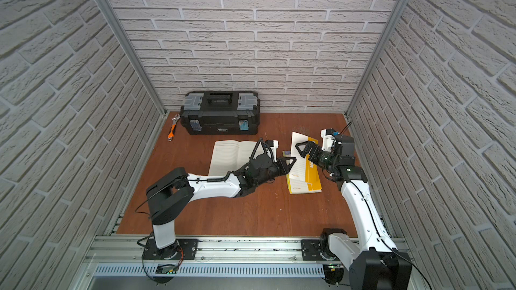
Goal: Close the notebook
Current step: Place the notebook at the notebook.
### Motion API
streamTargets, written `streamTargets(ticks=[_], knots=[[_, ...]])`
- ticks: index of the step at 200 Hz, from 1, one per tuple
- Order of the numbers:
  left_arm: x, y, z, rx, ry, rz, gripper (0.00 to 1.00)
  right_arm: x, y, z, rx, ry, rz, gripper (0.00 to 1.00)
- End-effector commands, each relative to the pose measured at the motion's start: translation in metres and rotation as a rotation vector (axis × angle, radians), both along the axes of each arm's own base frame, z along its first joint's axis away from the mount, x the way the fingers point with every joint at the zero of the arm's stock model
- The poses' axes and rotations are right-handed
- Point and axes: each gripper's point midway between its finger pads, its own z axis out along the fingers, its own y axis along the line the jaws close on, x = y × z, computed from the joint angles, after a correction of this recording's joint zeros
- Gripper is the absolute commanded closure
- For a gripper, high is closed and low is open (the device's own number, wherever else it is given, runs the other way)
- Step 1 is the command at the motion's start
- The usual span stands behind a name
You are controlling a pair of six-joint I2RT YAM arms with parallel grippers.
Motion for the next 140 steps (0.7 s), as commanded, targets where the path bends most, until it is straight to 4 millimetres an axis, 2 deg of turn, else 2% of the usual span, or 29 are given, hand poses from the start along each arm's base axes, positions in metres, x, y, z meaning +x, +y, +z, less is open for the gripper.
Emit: streamTargets(ticks=[1,54,78,123,140], knots=[[0.007,0.003,0.019,-0.171,-0.038,0.084,0.89,0.004,0.001,0.002,0.005,-0.038,0.025,0.0],[0.012,-0.012,-0.021,-0.294,0.018,0.122,0.89,0.003,-0.001,-0.001,0.002,-0.034,0.021,0.0],[0.012,-0.01,-0.028,-0.291,0.015,0.148,0.9,0.001,-0.004,0.002,-0.02,-0.046,0.013,0.0],[0.013,-0.003,-0.049,-0.268,0.045,0.2,0.9,0.001,-0.003,-0.012,0.005,-0.019,0.013,0.0],[0.012,-0.004,-0.063,-0.287,0.086,0.222,0.91,0.003,-0.002,-0.016,0.013,-0.016,0.015,0.0]])
